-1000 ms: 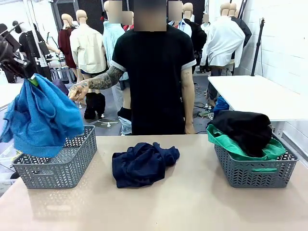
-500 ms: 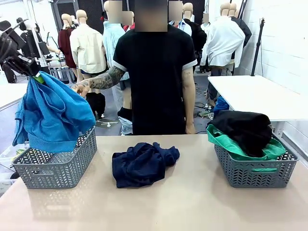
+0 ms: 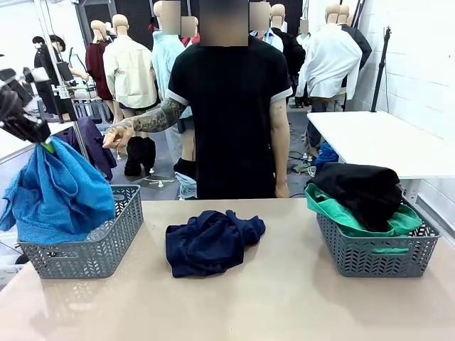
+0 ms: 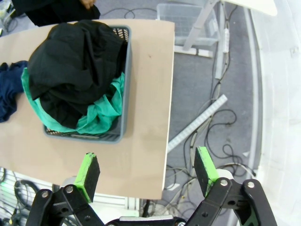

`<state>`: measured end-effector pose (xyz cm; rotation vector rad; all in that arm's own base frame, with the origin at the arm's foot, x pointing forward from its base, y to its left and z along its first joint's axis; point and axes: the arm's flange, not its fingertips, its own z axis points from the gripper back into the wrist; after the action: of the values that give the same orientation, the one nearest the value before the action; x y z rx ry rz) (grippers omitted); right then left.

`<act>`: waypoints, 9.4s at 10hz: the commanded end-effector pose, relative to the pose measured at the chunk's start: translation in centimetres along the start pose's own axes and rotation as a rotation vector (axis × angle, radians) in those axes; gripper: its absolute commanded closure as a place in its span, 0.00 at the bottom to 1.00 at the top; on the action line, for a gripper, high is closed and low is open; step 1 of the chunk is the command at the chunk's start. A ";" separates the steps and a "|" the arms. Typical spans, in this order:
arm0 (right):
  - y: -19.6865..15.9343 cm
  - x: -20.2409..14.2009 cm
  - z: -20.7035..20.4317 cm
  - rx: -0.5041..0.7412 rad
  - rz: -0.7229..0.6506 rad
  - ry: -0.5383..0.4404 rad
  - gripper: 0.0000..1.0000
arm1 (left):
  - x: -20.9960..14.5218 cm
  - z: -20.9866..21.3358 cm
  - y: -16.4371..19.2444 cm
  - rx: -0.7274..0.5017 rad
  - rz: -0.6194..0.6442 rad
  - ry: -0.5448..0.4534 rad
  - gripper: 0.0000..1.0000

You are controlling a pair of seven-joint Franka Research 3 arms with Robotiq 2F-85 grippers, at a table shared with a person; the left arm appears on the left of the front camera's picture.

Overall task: Sort the tops and bottoms.
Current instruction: Sort the clothes according to human instructions, then lift clothes from the center of the table with your right hand.

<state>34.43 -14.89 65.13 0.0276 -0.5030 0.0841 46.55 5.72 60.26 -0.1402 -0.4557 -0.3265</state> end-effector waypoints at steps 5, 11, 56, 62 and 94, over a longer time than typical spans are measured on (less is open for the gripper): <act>0.0 0.1 0.0 0.011 0.007 0.006 0.00 | 5.0 -12.7 3.5 0.080 0.148 0.068 1.00; 0.0 0.1 0.0 0.011 0.007 0.006 0.00 | 2.7 -17.4 3.9 0.100 0.109 0.120 1.00; 30.7 9.3 4.9 0.014 0.817 -0.219 0.00 | -7.2 5.1 9.5 0.218 0.212 -0.166 0.00; 30.2 9.2 5.5 0.016 0.812 -0.231 0.00 | -7.2 5.1 9.5 0.218 0.212 -0.166 0.00; 53.6 7.4 -40.4 0.366 0.987 0.374 0.38 | -7.2 5.1 9.5 0.218 0.212 -0.166 0.00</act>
<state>55.85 40.65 33.13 0.1625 -0.0861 1.1463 41.67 17.71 60.91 0.0013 -0.6294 -0.0596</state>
